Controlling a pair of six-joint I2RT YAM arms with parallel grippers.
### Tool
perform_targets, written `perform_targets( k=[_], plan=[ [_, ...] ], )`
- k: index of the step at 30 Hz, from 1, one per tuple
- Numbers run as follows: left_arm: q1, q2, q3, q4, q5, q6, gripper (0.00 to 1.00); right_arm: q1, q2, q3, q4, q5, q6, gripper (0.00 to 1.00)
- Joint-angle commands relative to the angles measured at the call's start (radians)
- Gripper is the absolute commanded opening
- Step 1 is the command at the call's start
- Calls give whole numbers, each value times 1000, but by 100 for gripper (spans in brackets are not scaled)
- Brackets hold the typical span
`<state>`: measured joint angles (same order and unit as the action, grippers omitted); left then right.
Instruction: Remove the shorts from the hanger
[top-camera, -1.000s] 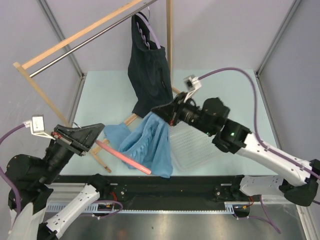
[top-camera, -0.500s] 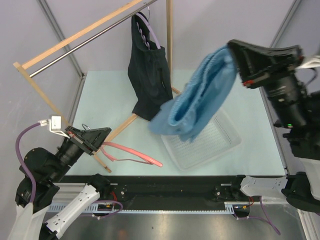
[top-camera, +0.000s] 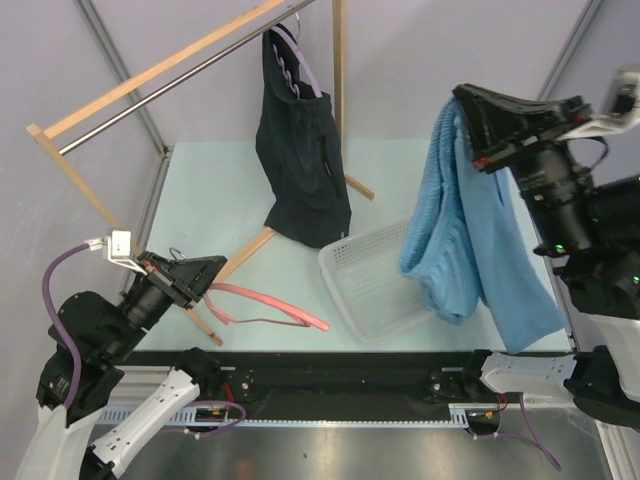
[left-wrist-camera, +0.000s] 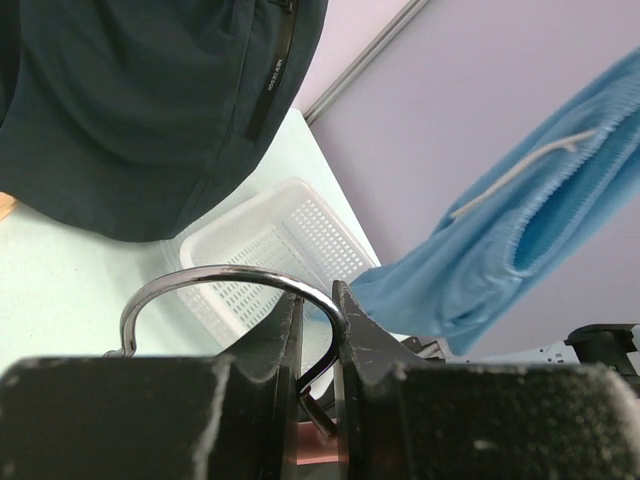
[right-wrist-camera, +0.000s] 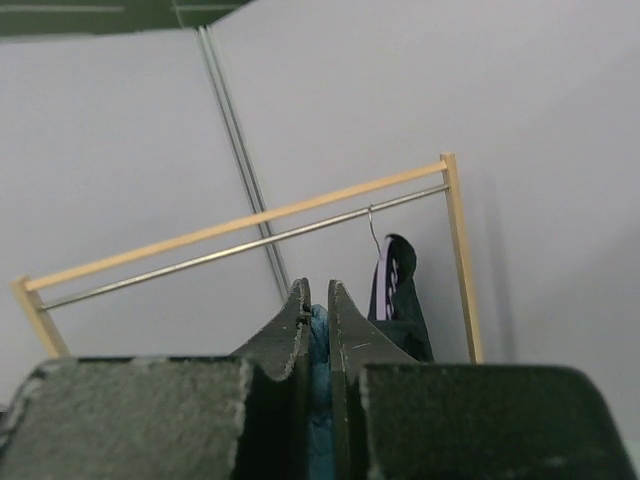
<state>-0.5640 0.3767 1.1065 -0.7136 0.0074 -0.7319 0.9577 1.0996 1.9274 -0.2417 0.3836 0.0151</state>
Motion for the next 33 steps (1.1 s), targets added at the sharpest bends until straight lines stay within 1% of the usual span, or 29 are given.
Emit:
perform_targets(
  k=[1, 3, 4, 5, 6, 7, 8, 9, 11, 13, 14, 17, 18, 20, 21, 23, 25, 27, 32, 33],
  plan=[
    [6, -4, 3, 60, 13, 2, 1, -45, 55, -8, 71, -15, -41, 0],
    [6, -2, 15, 52, 8, 6, 0, -89, 95, 2, 64, -38, -21, 0],
    [6, -2, 19, 49, 9, 8, 0, -141, 111, 24, 58, -70, -20, 0],
    [6, -1, 27, 40, 9, 8, 0, -180, 124, 33, 52, -93, 32, 0],
    [6, -1, 33, 39, 8, 12, 0, -213, 150, 41, 38, -148, 49, 0],
    [6, -1, 36, 34, 5, 12, 0, -249, 161, 57, 29, -172, 74, 0],
    [6, -1, 44, 31, 3, 14, 0, -320, 167, 62, 21, -193, 118, 0],
    [4, -2, 46, 26, 0, 15, 0, -354, 177, 64, 7, -240, 144, 0],
    [6, -2, 50, 25, -3, 19, 0, -439, 177, 47, -14, -281, 199, 0],
    [6, -4, 50, 25, -3, 19, 0, -474, 145, 18, -31, -307, 220, 0],
    [6, -1, 50, 25, -1, 20, 0, -494, 126, -42, -33, -313, 224, 0],
    [6, 5, 49, 29, 3, 28, 0, -510, 34, -145, -48, -307, 235, 0],
    [6, 10, 50, 31, 3, 35, 0, -516, 7, -219, -66, -295, 236, 0],
    [6, 22, 55, 35, 5, 42, 0, -522, -70, -289, -85, -284, 243, 0],
    [6, 27, 56, 37, 6, 48, 1, -524, -95, -364, -106, -275, 246, 0],
    [6, 39, 55, 48, 16, 49, 0, -530, -159, -419, -132, -256, 249, 0],
    [6, 44, 49, 58, 17, 48, 0, -531, -182, -445, -208, -209, 249, 0],
    [6, 45, 35, 75, 23, 45, 0, -533, -204, -456, -251, -203, 253, 0],
    [6, 48, 6, 95, 40, 26, 0, -533, -172, -476, -274, -271, 264, 0],
    [6, 44, -13, 109, 40, 17, 0, -533, -143, -484, -274, -319, 285, 0]
  ],
)
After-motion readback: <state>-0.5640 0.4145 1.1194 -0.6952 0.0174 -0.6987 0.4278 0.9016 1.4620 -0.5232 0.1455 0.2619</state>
